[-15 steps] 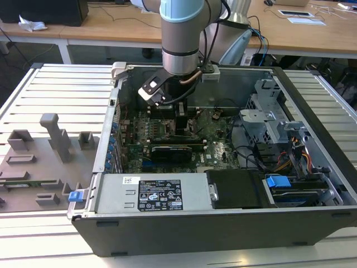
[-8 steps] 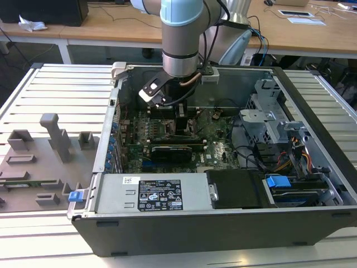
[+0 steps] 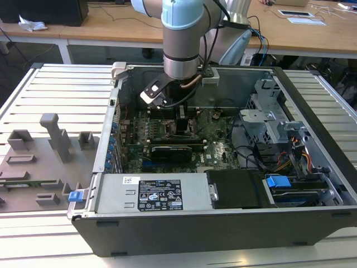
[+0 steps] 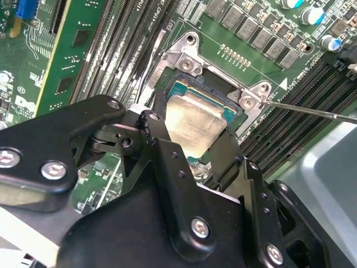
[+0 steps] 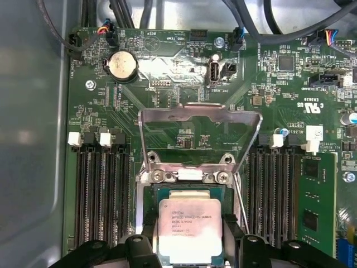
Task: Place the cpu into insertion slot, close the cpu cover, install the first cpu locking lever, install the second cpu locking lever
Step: 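Place the cpu into insertion slot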
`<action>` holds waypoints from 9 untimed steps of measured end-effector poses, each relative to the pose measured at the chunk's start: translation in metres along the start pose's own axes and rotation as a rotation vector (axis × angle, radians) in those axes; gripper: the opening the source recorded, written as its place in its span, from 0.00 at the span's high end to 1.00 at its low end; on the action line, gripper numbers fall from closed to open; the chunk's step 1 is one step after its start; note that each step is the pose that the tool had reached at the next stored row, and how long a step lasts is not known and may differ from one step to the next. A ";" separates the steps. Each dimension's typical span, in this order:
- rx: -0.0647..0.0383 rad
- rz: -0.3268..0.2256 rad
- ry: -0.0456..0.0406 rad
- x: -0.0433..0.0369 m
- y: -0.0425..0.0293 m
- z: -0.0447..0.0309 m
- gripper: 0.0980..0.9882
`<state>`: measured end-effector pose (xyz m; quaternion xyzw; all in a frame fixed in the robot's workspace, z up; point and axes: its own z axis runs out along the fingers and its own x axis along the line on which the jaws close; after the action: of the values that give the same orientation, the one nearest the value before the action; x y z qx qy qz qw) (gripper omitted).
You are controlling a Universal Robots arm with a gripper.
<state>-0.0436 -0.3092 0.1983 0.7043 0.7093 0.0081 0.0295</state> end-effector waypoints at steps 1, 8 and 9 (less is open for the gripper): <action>0.000 0.000 0.0001 0.0000 0.0000 0.0006 0.50; 0.000 0.000 0.0005 0.0001 0.0000 0.0016 0.42; 0.000 0.000 0.0005 0.0001 0.0000 0.0015 0.42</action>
<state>-0.0435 -0.3091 0.1968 0.7043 0.7092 0.0084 0.0294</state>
